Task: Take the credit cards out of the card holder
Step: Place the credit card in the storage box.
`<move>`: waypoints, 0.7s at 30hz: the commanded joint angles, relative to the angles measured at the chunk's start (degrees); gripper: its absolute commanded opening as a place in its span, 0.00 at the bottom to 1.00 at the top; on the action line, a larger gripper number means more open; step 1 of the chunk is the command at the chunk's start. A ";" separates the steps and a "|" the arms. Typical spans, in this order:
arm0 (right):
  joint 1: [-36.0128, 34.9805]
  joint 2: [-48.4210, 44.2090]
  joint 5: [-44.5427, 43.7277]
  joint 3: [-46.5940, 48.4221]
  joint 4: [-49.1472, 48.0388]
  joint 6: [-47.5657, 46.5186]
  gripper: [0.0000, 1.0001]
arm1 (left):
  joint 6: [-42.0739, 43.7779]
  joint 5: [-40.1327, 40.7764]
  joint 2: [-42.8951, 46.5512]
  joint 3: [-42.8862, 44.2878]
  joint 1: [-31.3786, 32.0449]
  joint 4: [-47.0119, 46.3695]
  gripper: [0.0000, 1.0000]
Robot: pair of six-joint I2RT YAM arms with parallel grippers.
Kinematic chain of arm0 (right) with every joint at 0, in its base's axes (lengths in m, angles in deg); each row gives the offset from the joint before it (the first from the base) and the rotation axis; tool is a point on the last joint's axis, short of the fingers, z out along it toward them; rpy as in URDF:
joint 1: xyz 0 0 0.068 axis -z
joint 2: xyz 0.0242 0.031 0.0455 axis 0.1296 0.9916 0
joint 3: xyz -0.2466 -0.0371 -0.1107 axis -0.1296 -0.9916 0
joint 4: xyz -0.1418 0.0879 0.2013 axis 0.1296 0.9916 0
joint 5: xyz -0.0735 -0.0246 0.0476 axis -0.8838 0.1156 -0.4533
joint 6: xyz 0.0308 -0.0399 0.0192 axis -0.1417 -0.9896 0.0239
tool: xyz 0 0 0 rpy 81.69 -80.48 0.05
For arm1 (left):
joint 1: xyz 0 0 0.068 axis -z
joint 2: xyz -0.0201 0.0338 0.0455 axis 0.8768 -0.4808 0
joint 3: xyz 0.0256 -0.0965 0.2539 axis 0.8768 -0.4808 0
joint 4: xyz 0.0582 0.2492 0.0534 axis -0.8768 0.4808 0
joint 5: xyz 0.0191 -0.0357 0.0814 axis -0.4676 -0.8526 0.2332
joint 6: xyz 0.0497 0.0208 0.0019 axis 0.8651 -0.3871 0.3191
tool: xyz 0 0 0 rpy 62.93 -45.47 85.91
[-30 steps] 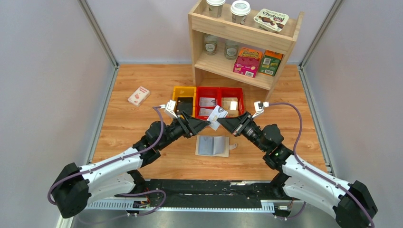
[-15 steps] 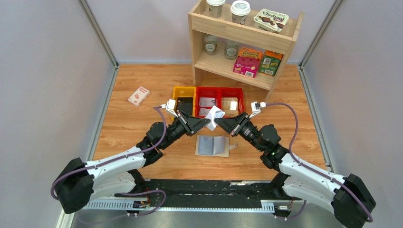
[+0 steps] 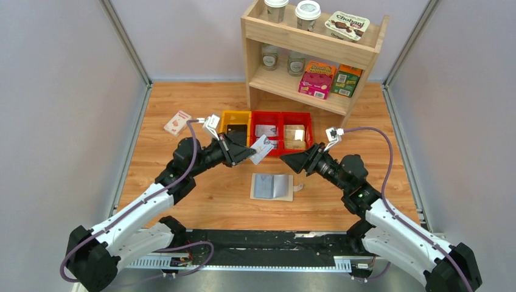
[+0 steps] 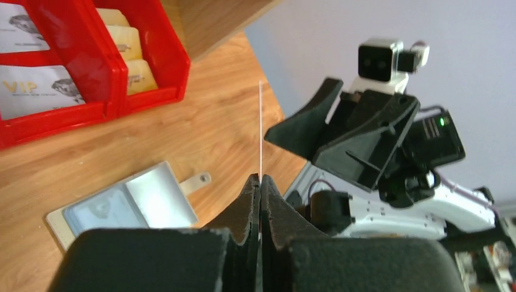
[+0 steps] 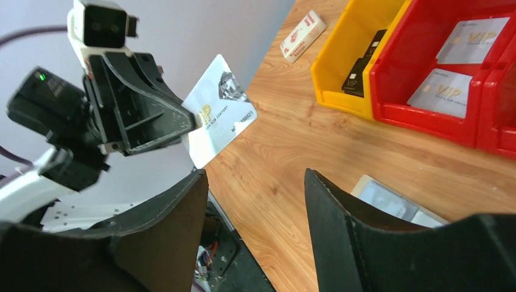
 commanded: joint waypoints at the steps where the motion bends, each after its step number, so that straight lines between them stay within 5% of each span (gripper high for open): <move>1: 2.89 0.04 11.57 4.96 5.24 -10.96 0.63 | 12.41 -17.68 -1.53 8.18 -1.97 12.49 0.00; 11: 2.89 5.94 23.89 7.16 -1.17 -12.74 0.50 | 17.95 -27.81 -4.53 14.00 -1.97 15.13 0.00; 15: 2.89 6.38 25.12 7.69 -2.23 -12.39 0.32 | 18.57 -28.07 -5.32 14.80 -1.97 16.72 0.00; 19: 2.98 6.90 25.74 7.69 -3.37 -12.03 0.00 | 19.71 -27.90 -6.98 15.94 -2.14 18.64 0.00; 21: 2.89 7.34 25.65 8.21 -2.76 -12.21 0.00 | 20.50 -26.94 -7.51 16.82 -2.67 20.83 0.00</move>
